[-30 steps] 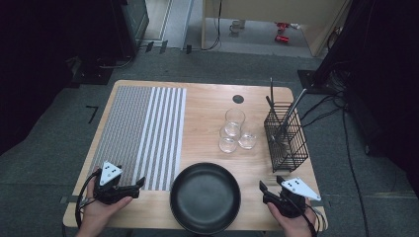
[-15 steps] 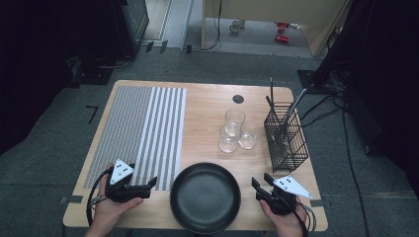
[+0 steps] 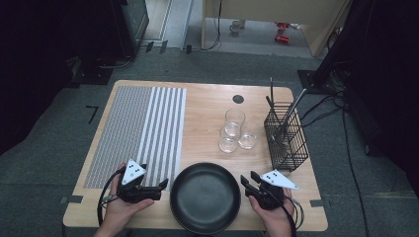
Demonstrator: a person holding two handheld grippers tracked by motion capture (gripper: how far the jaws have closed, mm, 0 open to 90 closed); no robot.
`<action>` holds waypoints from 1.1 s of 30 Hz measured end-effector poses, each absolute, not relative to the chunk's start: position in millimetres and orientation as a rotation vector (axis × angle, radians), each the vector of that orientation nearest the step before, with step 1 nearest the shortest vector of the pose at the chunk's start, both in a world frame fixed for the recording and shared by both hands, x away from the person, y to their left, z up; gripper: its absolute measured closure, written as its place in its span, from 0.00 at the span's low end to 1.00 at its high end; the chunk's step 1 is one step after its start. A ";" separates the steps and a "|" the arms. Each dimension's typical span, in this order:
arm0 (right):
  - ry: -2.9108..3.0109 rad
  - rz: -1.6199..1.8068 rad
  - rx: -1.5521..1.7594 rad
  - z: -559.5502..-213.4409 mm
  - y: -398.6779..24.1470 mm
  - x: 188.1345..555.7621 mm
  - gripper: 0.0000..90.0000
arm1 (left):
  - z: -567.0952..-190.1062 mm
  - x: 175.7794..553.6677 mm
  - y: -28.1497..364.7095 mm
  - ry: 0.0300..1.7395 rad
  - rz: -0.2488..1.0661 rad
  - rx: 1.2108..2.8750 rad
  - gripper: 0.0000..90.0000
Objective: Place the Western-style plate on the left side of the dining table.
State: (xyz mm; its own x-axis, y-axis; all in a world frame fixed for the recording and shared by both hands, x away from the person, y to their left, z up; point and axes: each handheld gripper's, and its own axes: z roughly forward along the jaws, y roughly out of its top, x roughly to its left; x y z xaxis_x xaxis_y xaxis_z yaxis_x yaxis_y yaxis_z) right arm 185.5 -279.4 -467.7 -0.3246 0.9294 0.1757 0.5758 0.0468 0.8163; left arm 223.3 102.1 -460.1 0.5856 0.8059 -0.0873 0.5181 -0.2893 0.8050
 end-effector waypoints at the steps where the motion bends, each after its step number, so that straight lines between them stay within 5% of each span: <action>1: 1.930 1.187 1.512 -467.7 -279.4 185.5 0.65 | -460.4 223.4 99.7 1.052 0.429 1.969 0.10; 9: 1.910 1.203 1.511 -471.3 -264.1 187.8 0.78 | -466.7 221.1 86.0 1.046 0.412 1.974 0.10; 19: 1.850 1.202 1.563 -484.9 -266.6 179.6 0.79 | -481.5 209.9 71.0 1.013 0.371 2.013 0.18; 33: 1.862 1.274 1.682 -494.8 -261.2 165.9 0.88 | -492.6 200.3 70.9 0.940 0.296 2.028 0.59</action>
State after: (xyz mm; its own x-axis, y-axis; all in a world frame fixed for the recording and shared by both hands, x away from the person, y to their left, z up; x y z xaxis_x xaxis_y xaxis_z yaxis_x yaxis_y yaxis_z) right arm 165.9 -261.2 -494.8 -0.2515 0.9155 0.3139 0.6244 -0.0943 0.7754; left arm 200.3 70.9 -492.6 0.6886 0.7133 -0.1303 0.5100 -0.3487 0.7863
